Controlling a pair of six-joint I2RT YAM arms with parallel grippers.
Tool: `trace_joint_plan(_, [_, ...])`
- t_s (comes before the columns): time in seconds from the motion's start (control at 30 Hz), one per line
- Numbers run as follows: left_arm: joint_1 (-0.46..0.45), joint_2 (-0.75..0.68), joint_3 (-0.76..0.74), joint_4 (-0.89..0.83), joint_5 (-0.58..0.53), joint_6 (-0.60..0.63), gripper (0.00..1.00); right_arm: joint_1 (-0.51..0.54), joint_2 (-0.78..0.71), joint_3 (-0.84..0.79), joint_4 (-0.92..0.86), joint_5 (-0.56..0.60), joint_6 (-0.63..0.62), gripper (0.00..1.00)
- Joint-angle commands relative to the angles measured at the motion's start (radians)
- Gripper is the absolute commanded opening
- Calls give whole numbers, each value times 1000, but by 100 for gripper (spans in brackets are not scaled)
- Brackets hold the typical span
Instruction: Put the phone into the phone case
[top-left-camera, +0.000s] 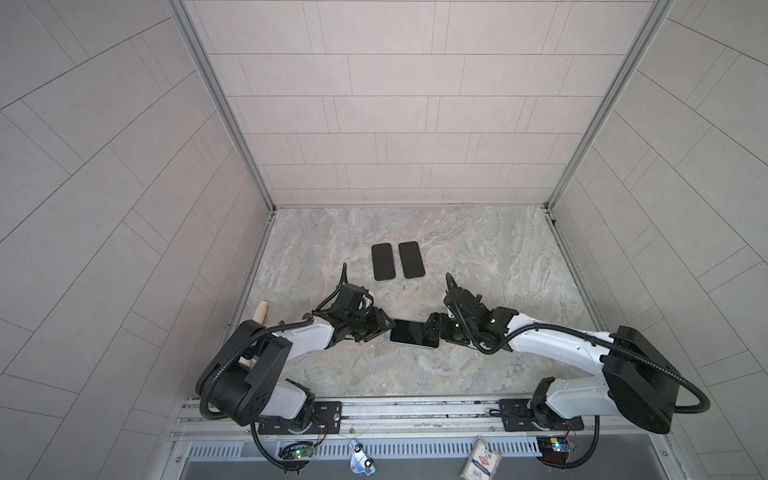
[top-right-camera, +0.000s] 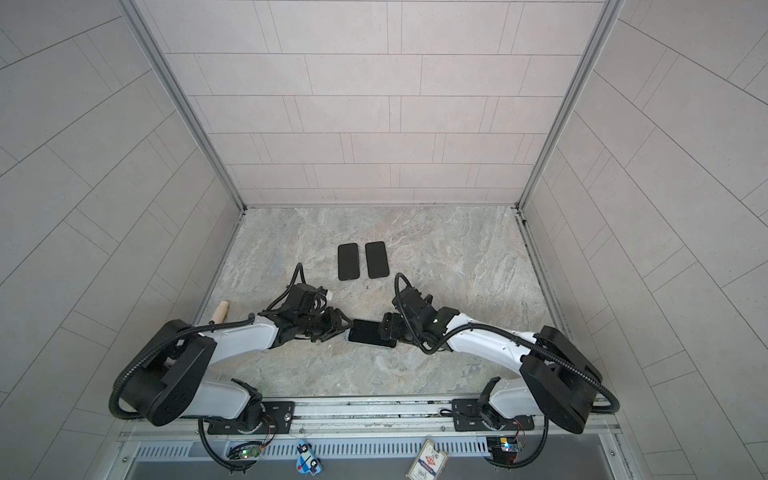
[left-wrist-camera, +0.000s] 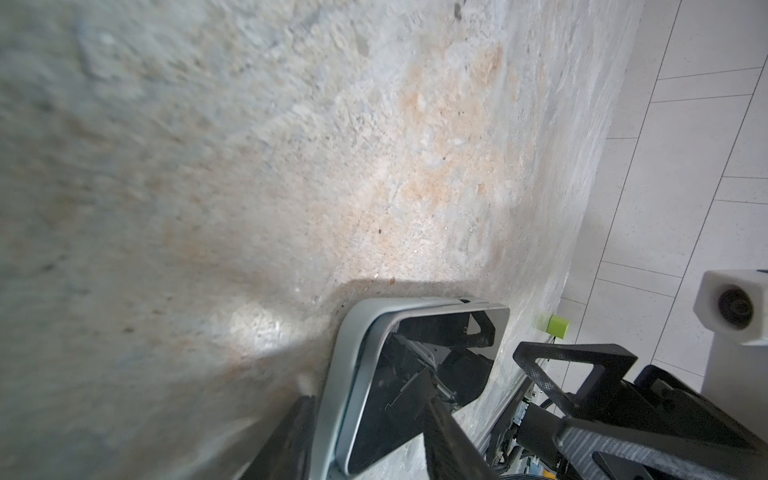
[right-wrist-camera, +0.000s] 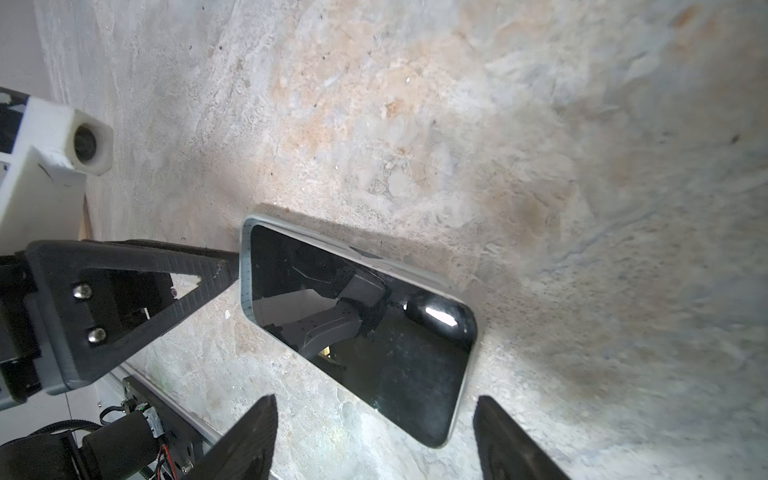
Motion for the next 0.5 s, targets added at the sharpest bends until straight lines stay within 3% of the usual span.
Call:
trace_joint_plan(0.0, [-5,2,13,9,8,8,50,8,22,2,4,4,4,77])
trace_joint_plan(0.47, [-4,0,13,11,11,9,50,19,63,2,69,-22,28,77])
